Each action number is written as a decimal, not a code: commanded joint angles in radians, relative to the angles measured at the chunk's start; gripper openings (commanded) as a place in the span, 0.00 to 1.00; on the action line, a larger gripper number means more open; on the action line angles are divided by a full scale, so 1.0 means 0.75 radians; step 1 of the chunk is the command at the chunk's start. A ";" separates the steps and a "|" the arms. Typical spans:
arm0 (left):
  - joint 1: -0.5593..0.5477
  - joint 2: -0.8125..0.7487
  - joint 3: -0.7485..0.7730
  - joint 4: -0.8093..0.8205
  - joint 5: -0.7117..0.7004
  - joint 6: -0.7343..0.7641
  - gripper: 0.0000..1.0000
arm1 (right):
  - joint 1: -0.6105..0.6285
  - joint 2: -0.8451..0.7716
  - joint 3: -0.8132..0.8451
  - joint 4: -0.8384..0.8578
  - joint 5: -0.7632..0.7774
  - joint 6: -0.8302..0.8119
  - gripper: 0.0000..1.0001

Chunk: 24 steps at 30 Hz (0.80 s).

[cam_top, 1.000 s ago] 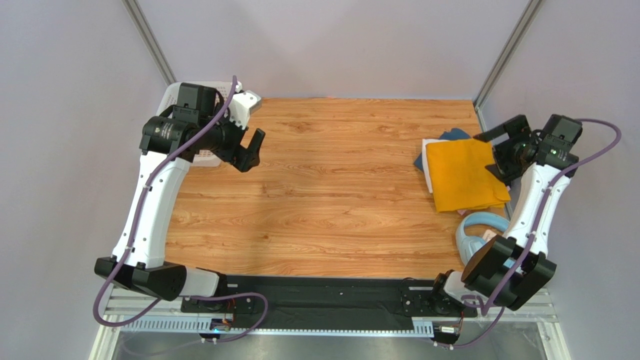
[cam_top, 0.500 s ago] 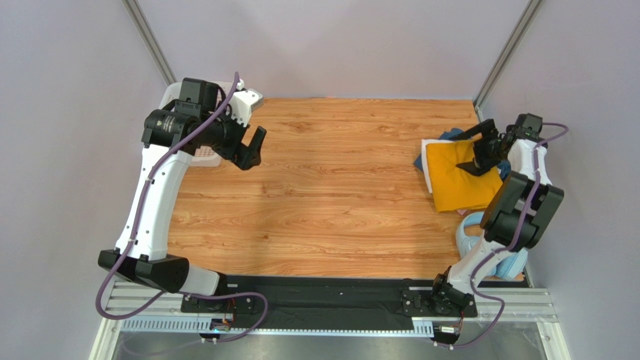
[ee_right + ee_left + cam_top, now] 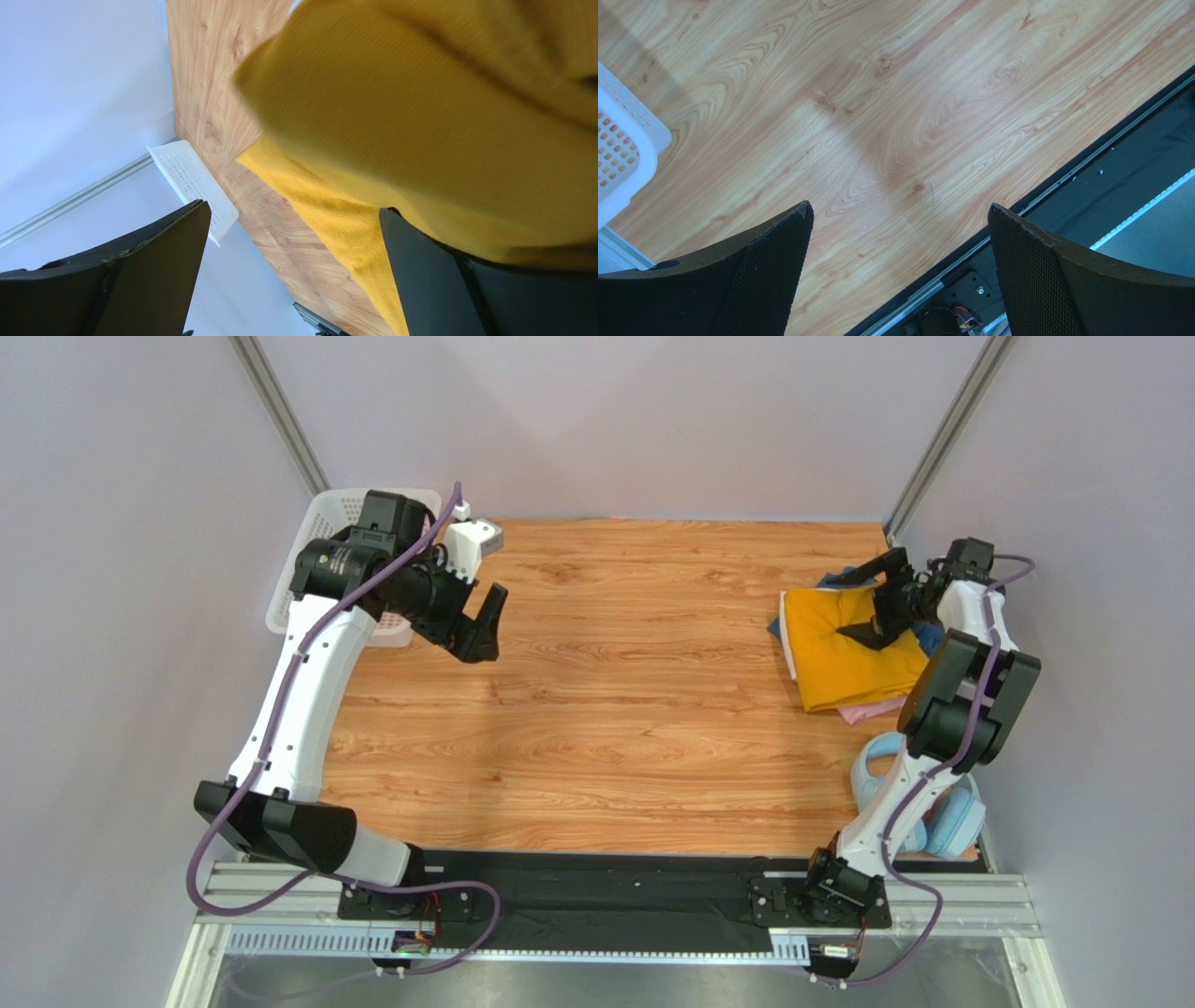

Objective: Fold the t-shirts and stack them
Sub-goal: Put the neatly folded tshirt into the corner of the board with the right arm

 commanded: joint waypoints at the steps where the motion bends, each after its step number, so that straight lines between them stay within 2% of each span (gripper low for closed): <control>1: 0.006 -0.056 0.000 0.031 0.059 -0.039 1.00 | 0.094 -0.218 0.013 0.064 -0.034 -0.024 1.00; 4: 0.006 -0.097 -0.014 0.054 0.061 -0.057 1.00 | 0.194 -0.402 0.059 0.012 -0.030 -0.050 1.00; 9: 0.006 -0.172 -0.112 0.174 0.050 -0.110 1.00 | 0.423 -0.700 0.066 -0.158 0.139 -0.308 1.00; 10: 0.006 -0.189 -0.131 0.193 0.042 -0.114 1.00 | 0.450 -0.742 0.033 -0.163 0.212 -0.333 1.00; 14: 0.006 -0.189 -0.174 0.236 0.018 -0.123 1.00 | 0.517 -0.926 -0.203 -0.093 0.286 -0.406 1.00; 19: 0.006 -0.203 -0.239 0.283 -0.023 -0.119 1.00 | 0.548 -1.010 -0.327 -0.042 0.309 -0.415 1.00; 24: 0.006 -0.220 -0.307 0.359 -0.089 -0.131 1.00 | 0.683 -1.012 -0.341 -0.062 0.374 -0.441 1.00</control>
